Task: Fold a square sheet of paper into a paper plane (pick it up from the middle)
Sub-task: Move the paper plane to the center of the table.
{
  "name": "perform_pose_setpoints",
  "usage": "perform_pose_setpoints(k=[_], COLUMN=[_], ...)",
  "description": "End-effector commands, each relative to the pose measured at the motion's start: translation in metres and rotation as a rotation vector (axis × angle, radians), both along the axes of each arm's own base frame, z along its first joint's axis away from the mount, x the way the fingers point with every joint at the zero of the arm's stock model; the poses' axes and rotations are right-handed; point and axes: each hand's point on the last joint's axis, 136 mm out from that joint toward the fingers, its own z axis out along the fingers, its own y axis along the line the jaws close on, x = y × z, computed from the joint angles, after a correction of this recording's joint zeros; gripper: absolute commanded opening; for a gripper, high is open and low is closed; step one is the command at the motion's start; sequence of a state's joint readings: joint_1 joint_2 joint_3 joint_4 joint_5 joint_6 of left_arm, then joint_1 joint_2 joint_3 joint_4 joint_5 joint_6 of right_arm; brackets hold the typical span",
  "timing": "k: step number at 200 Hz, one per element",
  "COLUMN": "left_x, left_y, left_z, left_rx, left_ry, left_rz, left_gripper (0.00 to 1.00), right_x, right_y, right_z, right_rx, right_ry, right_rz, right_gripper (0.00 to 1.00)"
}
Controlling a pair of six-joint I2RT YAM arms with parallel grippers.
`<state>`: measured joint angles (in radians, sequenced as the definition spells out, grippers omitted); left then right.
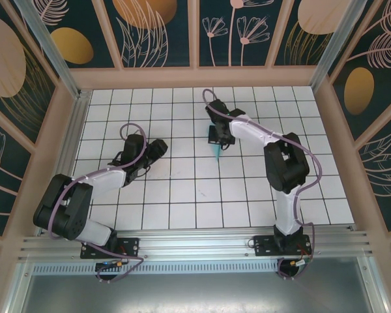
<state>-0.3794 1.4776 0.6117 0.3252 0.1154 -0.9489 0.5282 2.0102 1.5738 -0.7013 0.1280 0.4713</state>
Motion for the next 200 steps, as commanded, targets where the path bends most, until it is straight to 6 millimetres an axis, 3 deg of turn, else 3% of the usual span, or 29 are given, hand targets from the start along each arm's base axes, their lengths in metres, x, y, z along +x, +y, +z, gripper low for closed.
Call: perform_pose_setpoints(k=[1,29,70,130,200], left_x=[-0.001,0.0,-0.001,0.0,-0.002], left_y=[0.005,0.005,0.004,0.003,0.004], left_z=[-0.001,-0.002,-0.005,-0.006,-0.013], left_rx=[0.05,0.052,0.05,0.045,0.051], left_ry=[0.011,0.016,0.024,0.025,0.039], left_rz=[-0.003,-0.003,-0.008,-0.01,-0.01], left_gripper=[0.63,0.64,0.64,0.64,0.63], right_x=[0.009,0.018,0.014,0.006,-0.004], right_y=[-0.021,-0.022,-0.026,-0.032,-0.03], right_z=[-0.009,-0.021,-0.042,-0.054,-0.069], right_rx=[-0.097,-0.102,-0.124,-0.17,-0.255], right_ry=[0.037,0.058,0.105,0.132,0.148], right_rz=[0.031,0.053,0.06,0.054,0.065], right_gripper=[0.02,0.07,0.12,0.31,0.43])
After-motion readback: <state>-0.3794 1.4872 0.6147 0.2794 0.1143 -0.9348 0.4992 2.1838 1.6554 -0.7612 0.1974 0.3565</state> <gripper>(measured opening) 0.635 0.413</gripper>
